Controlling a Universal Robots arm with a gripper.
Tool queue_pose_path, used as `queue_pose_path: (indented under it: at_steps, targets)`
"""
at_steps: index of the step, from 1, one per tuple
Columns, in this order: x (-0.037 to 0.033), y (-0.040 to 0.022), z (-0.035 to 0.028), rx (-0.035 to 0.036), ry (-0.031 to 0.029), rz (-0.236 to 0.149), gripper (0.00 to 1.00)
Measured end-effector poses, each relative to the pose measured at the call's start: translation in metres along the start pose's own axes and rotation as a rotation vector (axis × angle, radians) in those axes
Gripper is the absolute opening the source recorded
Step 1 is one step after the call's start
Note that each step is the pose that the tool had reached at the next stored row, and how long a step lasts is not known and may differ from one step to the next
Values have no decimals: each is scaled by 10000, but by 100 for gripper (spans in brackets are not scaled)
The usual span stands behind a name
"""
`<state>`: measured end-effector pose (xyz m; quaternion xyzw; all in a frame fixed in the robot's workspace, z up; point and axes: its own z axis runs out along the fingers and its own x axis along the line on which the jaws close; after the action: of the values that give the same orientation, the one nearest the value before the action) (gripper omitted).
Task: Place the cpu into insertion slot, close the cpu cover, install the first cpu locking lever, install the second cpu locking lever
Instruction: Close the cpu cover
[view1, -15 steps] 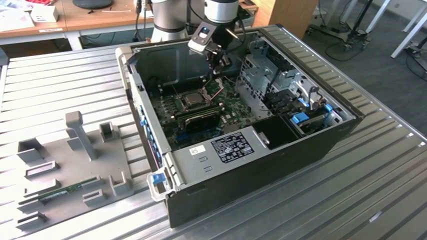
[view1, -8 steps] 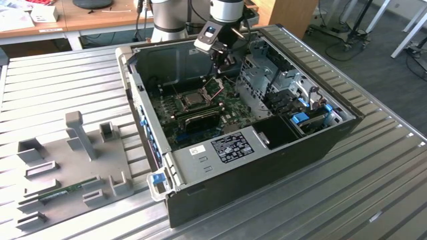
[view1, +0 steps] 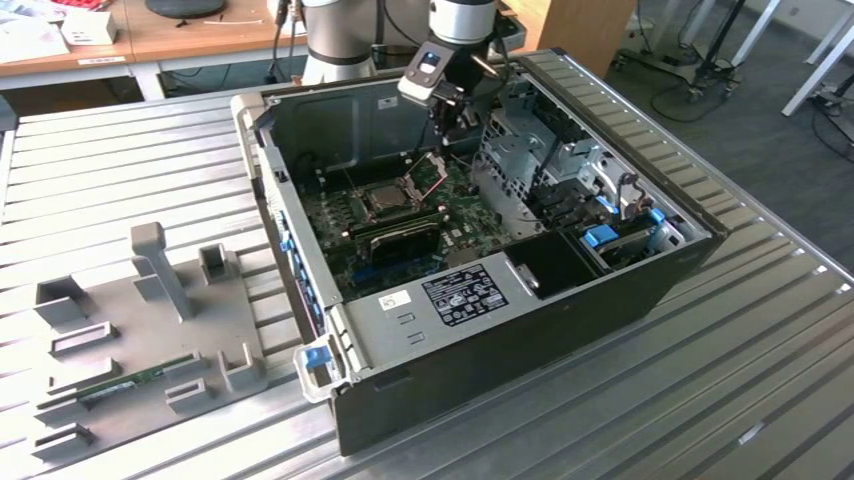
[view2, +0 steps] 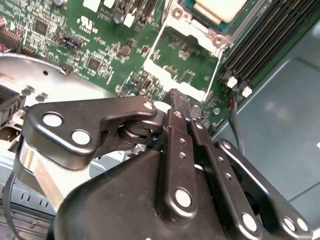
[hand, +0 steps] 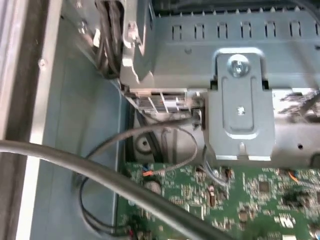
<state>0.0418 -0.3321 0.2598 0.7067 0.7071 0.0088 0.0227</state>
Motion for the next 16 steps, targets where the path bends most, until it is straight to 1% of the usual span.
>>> queue_pose_path:
  at_steps: [5, 8, 14, 16]
  targets:
    - [0, 73, 11, -1, 1, 1, 10]
    - [1, 100, 46, 0, -1, 1, 10]
    - [3, 107, 154, 0, 0, 2, 10]
    - [3, 107, 165, 0, -1, 0, 10]
